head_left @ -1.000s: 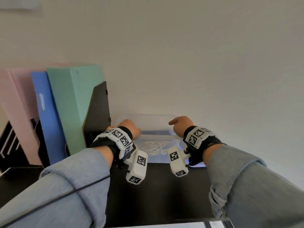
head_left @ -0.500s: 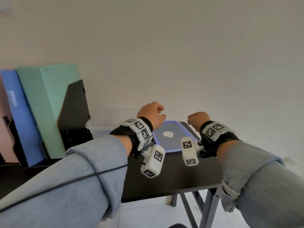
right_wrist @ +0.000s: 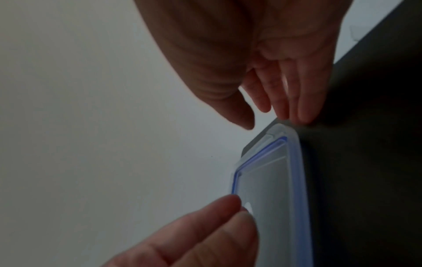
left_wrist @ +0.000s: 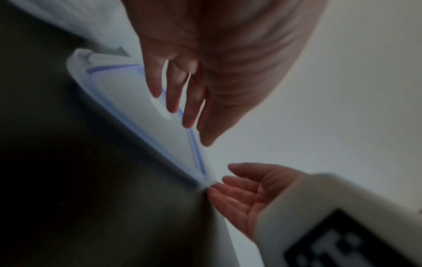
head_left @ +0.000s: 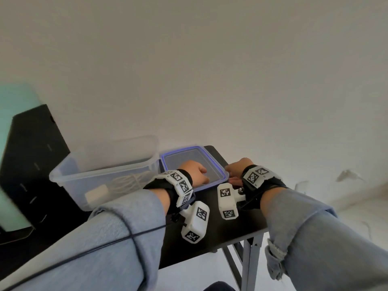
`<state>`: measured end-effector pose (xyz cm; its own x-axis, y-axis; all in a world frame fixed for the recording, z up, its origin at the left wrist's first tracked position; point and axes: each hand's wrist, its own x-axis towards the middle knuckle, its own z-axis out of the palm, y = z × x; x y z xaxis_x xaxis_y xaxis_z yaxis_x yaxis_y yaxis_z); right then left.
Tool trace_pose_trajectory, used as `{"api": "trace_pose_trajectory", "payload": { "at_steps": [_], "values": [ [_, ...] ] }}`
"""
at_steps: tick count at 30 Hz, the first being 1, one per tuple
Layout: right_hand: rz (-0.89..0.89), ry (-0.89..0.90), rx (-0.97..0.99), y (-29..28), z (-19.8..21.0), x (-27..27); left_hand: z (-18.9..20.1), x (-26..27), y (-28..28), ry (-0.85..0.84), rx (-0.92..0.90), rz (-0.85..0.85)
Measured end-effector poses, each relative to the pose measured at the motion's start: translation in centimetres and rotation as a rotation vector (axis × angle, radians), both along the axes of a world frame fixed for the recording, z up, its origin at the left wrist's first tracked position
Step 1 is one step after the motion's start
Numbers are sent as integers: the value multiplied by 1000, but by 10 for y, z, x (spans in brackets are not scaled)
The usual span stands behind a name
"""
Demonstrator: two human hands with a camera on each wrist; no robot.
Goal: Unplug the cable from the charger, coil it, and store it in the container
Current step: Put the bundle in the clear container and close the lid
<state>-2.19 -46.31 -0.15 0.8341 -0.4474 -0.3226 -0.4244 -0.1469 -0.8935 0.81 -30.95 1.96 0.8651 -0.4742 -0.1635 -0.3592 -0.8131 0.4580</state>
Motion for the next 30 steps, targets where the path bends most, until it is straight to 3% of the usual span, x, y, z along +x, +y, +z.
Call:
{"api": "trace_pose_trajectory", "payload": {
  "at_steps": [8, 14, 24, 30],
  "values": [
    [-24, 43, 80, -5, -12, 14, -15, 6, -4, 15, 12, -20],
    [-136, -37, -6, 6, 19, 7, -11, 1, 1, -123, -64, 3],
    [-158, -413, 71, 43, 101, -21, 21, -17, 24, -365, -431, 66],
    [-175, -583, 52, 57, 127, -30, 58, -24, 47, -270, -839, 105]
  ]
}}
